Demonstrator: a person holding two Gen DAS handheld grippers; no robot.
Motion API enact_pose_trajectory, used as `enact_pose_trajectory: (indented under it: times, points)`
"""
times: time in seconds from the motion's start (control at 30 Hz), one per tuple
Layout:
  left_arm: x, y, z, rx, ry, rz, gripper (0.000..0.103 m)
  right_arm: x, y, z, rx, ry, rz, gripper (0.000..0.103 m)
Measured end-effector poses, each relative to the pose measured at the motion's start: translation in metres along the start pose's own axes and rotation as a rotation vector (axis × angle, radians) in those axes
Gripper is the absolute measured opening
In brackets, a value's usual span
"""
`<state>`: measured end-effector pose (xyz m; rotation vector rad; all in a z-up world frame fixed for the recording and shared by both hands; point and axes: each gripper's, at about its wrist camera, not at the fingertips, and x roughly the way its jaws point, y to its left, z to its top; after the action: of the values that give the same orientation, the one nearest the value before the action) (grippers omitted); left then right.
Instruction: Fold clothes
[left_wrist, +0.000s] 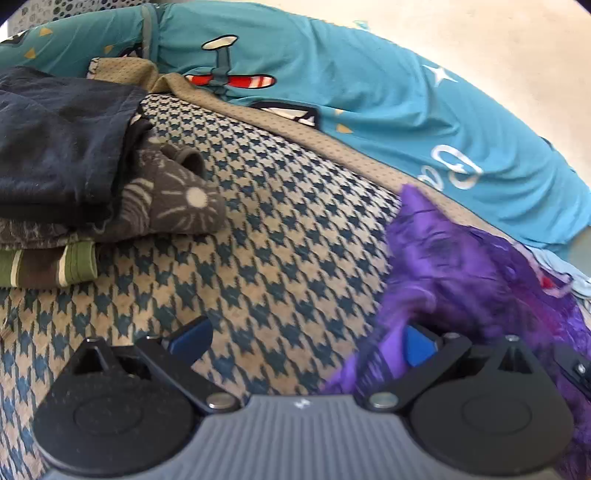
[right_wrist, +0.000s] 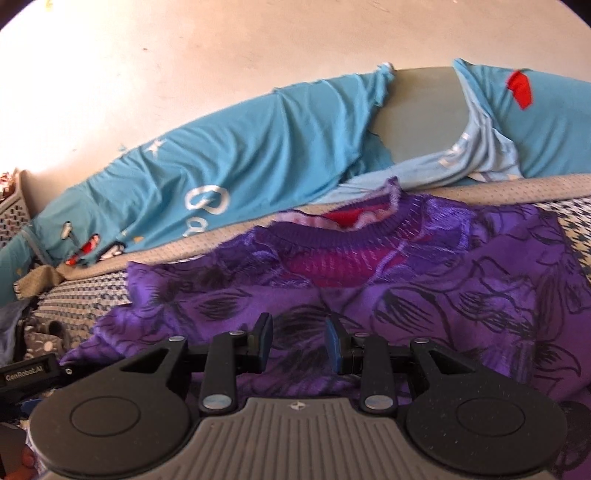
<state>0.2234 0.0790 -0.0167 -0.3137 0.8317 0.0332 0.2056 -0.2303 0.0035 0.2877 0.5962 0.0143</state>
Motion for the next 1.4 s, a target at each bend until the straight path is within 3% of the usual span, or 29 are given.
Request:
enact_pose_trajectory:
  times: [0.2, 0.53, 0.67, 0.87, 1.4]
  points:
    - [-0.009, -0.001, 0.001, 0.009, -0.038, -0.007, 0.103, 0.003, 0.013, -0.001, -0.047, -0.009, 0.061, 0.03]
    - [0.0, -0.002, 0.015, -0.002, -0.086, -0.03, 0.103, 0.014, 0.021, -0.011, -0.074, 0.021, 0.078, 0.03]
    - [0.006, -0.012, 0.015, 0.03, -0.052, -0.071, 0.103, 0.014, 0.021, -0.011, -0.067, 0.023, 0.098, 0.03]
    - [0.026, -0.009, 0.008, 0.019, 0.053, 0.005, 0.103, 0.007, 0.032, -0.008, -0.105, 0.002, 0.142, 0.03]
    - [0.026, -0.005, 0.007, 0.007, 0.063, 0.029, 0.103, 0.05, 0.103, 0.019, -0.319, 0.02, 0.305, 0.03]
